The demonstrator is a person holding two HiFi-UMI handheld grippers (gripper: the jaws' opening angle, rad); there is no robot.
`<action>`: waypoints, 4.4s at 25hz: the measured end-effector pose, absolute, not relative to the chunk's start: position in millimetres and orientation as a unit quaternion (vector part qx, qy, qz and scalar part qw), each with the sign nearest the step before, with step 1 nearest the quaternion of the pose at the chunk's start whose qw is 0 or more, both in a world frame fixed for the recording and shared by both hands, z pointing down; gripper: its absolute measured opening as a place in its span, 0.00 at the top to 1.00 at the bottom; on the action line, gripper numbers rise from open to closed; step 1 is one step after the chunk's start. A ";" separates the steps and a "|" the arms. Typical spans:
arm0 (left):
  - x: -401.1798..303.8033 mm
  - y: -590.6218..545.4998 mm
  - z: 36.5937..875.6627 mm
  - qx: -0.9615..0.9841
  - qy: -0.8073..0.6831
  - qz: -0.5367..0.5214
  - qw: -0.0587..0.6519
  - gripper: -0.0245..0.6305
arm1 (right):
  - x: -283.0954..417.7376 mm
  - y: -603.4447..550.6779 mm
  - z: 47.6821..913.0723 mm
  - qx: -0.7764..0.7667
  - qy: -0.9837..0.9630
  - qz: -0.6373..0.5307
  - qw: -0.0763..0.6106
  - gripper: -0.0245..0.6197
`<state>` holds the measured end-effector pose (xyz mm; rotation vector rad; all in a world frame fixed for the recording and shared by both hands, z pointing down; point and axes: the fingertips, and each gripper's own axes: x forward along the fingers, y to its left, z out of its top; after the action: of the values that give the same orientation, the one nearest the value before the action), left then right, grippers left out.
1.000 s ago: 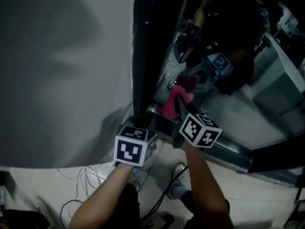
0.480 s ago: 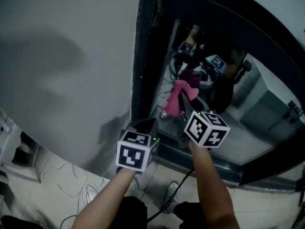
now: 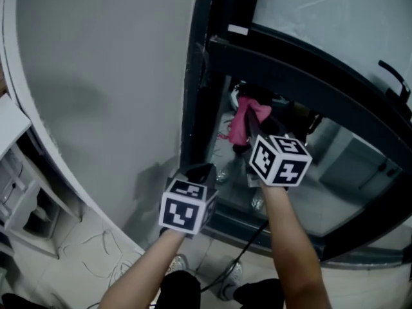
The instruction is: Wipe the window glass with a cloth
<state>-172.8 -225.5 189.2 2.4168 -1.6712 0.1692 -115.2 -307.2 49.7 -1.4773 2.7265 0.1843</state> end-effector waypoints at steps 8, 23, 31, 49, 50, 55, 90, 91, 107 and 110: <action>-184.4 -223.4 177.4 0.810 -0.575 0.058 0.096 0.96 | -140.4 -304.3 6.8 -0.475 0.863 0.170 -0.019 0.87; -185.2 -226.9 239.2 0.801 -0.572 0.101 0.145 0.96 | -185.8 -322.1 64.8 -0.418 0.875 0.209 -0.125 0.87; -188.6 -224.2 295.6 0.795 -0.572 0.112 0.167 0.96 | -191.7 -323.3 127.1 -0.406 0.878 0.211 -0.140 0.87; -177.1 -223.3 409.4 0.776 -0.555 0.153 0.259 0.96 | -183.7 -331.9 285.4 -0.390 0.901 0.097 -0.165 0.87; -175.2 -225.7 411.6 0.776 -0.553 0.151 0.265 0.96 | -183.5 -335.0 290.1 -0.389 0.902 0.092 -0.166 0.87; -172.3 -218.7 457.9 0.771 -0.540 0.163 0.297 0.96 | -181.8 -333.6 354.0 -0.386 0.903 0.055 -0.179 0.87; -174.3 -208.8 547.0 0.741 -0.530 0.217 0.350 0.96 | -154.8 -328.3 625.3 -0.346 0.870 -0.197 -0.291 0.87; -174.1 -211.1 544.3 0.745 -0.531 0.218 0.340 0.96 | -153.5 -324.4 615.0 -0.341 0.875 -0.198 -0.281 0.87; -138.7 -233.8 365.4 0.812 -0.555 0.116 0.139 0.96 | -76.7 -251.3 331.6 -0.369 0.920 -0.083 -0.102 0.87; -120.0 -230.2 311.0 0.825 -0.547 0.088 0.111 0.96 | -58.4 -236.7 276.0 -0.391 0.916 -0.050 -0.074 0.87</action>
<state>-120.0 -230.2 311.0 2.4233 -1.6079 0.2575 -58.4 -236.7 276.0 -1.2902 3.0226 -0.1650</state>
